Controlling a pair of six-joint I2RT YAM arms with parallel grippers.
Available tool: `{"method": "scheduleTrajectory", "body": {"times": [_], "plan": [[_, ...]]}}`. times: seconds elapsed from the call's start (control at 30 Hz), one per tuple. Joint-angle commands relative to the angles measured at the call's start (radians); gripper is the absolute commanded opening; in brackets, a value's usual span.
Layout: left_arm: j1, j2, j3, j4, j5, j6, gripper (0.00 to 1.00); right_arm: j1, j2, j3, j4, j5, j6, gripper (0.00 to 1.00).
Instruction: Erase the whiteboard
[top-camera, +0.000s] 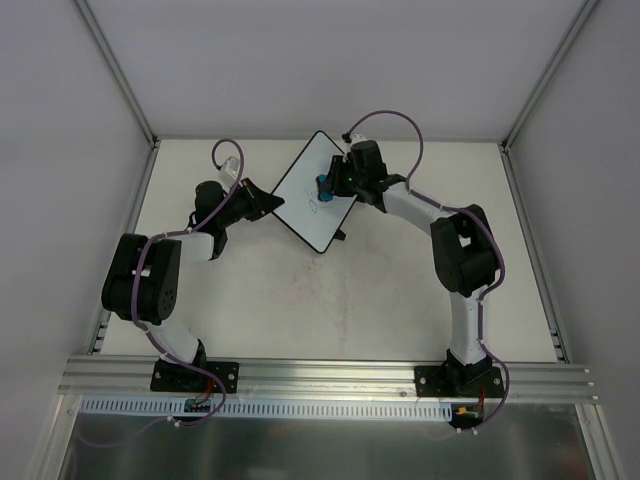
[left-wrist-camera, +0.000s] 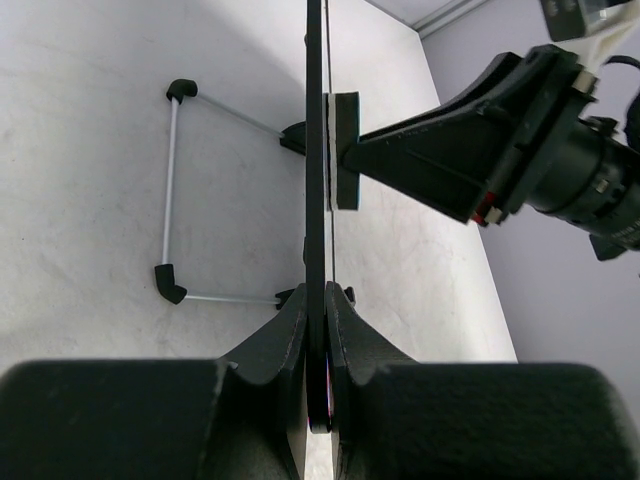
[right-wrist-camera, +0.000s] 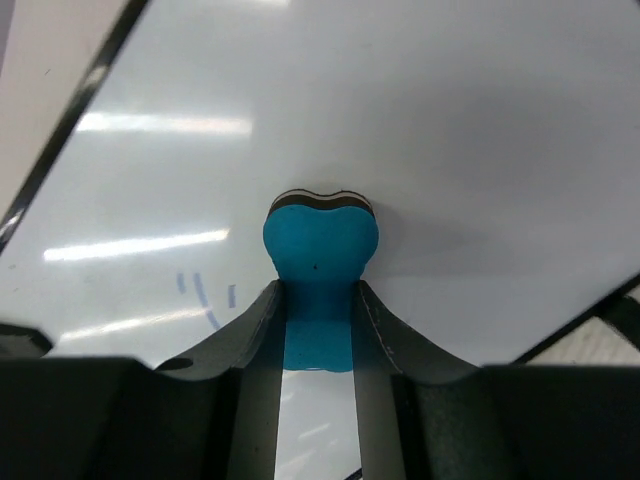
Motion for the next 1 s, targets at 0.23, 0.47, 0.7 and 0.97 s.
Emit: {"method": "scheduleTrajectory", "body": {"times": [0.23, 0.47, 0.7, 0.97], "plan": [[-0.003, 0.015, 0.029, -0.041, 0.009, 0.076, 0.0, 0.178, -0.015, 0.016, -0.005, -0.135, -0.156, 0.0], [-0.003, 0.012, 0.031, -0.041, 0.011, 0.076, 0.0, 0.226, -0.019, 0.03, -0.019, -0.116, -0.228, 0.0], [-0.003, 0.009, 0.028, -0.042, 0.009, 0.077, 0.0, 0.238, -0.024, 0.025, -0.046, -0.033, -0.227, 0.0], [-0.003, 0.004, 0.025, -0.042, 0.011, 0.074, 0.0, 0.146, -0.027, -0.065, 0.024, -0.04, -0.017, 0.0]]}}
